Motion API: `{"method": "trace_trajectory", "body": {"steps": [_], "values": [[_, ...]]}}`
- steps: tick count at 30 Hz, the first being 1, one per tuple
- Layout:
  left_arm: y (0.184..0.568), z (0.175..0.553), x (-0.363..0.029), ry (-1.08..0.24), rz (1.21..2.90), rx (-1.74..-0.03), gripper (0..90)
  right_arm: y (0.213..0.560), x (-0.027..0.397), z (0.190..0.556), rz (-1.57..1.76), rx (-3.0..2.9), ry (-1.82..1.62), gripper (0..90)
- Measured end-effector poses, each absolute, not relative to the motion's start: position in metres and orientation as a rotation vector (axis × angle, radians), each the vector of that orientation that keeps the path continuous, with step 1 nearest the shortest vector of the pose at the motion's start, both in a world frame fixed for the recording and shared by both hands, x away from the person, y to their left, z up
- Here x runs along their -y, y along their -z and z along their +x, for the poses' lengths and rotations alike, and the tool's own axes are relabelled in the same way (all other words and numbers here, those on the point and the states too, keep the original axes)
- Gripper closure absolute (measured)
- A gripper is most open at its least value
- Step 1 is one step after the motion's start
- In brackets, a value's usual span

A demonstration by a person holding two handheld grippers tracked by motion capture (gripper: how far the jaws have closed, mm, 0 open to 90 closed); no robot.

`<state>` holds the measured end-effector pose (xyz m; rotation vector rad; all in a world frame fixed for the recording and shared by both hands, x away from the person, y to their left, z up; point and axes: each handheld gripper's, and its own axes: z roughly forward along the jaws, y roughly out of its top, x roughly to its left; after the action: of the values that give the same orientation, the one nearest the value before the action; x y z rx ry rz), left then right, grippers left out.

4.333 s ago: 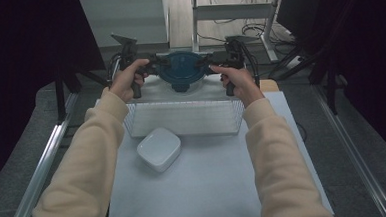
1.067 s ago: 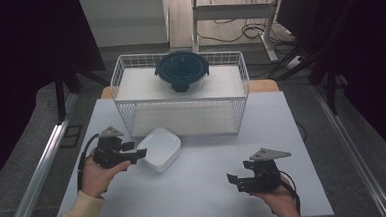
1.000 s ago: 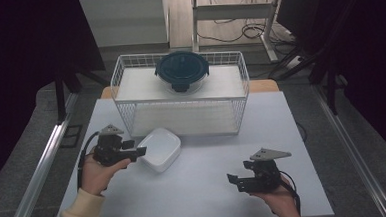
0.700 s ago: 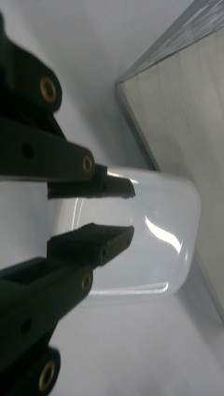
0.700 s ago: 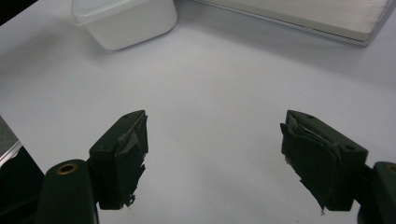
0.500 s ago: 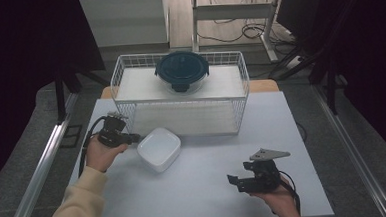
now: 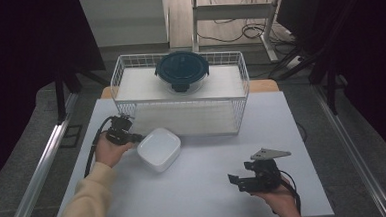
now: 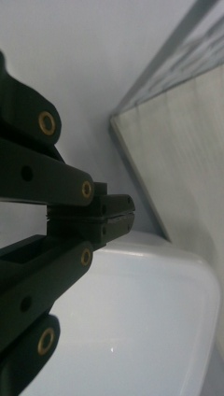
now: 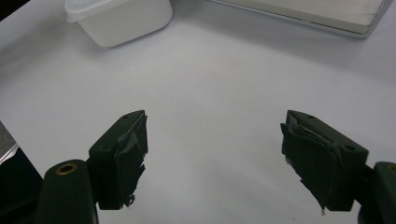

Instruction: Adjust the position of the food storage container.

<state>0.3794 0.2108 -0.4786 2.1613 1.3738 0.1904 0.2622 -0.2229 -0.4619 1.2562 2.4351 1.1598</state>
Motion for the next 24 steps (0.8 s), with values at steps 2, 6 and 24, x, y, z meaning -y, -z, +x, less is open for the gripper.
{"method": "trace_trajectory", "body": {"steps": [2,6,24], "values": [[0.48,0.379,-0.208,-0.195,2.166,-1.386,90.0,0.463,0.223,0.263,1.261,-2.44,-1.162,22.5],[0.481,0.378,-0.206,-0.173,2.171,-1.379,90.0,0.463,0.223,0.263,1.27,-2.439,-1.163,22.5],[0.487,0.347,-0.185,-0.001,2.144,-1.292,90.0,0.46,0.224,0.262,1.277,-2.438,-1.174,22.8]]}}
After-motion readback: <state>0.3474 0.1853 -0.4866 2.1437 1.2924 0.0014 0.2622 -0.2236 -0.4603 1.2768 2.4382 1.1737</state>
